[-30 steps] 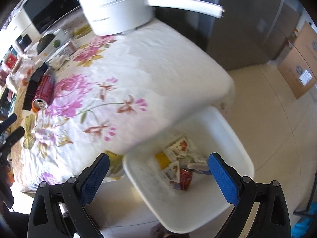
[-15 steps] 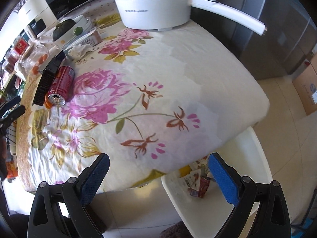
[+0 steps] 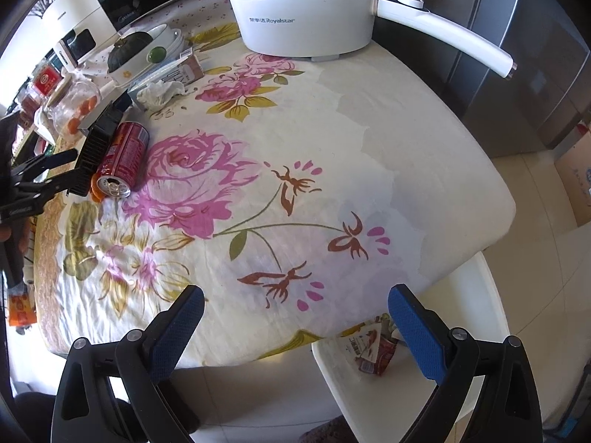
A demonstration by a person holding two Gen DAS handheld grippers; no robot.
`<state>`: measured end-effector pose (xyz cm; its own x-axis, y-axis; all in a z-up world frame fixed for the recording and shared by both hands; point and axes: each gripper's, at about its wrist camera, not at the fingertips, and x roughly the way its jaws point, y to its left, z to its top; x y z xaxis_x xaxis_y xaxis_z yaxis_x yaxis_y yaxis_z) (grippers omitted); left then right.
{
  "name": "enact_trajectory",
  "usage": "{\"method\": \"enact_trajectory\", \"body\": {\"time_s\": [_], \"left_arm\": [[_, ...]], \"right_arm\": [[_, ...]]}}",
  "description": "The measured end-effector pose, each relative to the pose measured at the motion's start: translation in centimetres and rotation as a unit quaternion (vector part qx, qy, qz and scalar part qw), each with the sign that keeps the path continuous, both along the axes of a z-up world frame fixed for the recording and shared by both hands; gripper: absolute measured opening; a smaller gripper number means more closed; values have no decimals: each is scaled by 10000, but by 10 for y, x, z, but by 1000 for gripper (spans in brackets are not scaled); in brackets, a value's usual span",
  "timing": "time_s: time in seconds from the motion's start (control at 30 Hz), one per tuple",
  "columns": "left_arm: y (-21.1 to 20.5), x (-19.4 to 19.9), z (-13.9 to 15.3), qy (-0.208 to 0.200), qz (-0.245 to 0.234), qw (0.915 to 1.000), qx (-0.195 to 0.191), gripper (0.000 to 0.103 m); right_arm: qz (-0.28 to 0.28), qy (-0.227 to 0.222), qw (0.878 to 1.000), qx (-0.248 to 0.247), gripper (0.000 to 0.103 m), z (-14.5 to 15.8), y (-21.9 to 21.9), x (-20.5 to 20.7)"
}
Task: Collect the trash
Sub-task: 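Move the left tool to the table and grasp the black plastic tray, then grasp the red drink can with the right tool while the left tool holds the black tray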
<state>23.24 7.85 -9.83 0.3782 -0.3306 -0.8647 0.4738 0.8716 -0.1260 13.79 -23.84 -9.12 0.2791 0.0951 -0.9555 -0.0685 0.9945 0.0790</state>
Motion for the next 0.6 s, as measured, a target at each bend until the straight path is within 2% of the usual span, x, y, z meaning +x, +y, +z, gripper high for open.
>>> {"method": "enact_trajectory", "body": {"time_s": [0.13, 0.2, 0.3, 0.33, 0.6], "left_arm": [[6, 9, -12, 187, 152, 9995, -185, 77], [11, 12, -15, 264, 294, 9985, -377, 69], [16, 10, -14, 223, 503, 9963, -655, 65], [18, 7, -14, 210, 558, 9955, -739, 58], [12, -23, 4, 103, 940, 9942, -519, 59]], "right_arm": [[-94, 39, 9999, 37, 101, -1, -8, -2], [-79, 69, 9999, 72, 101, -2, -9, -3], [-40, 69, 10000, 30, 101, -3, -9, -4], [-48, 66, 10000, 15, 101, -3, -9, -4], [-160, -28, 9999, 18, 101, 3, -5, -3]]}}
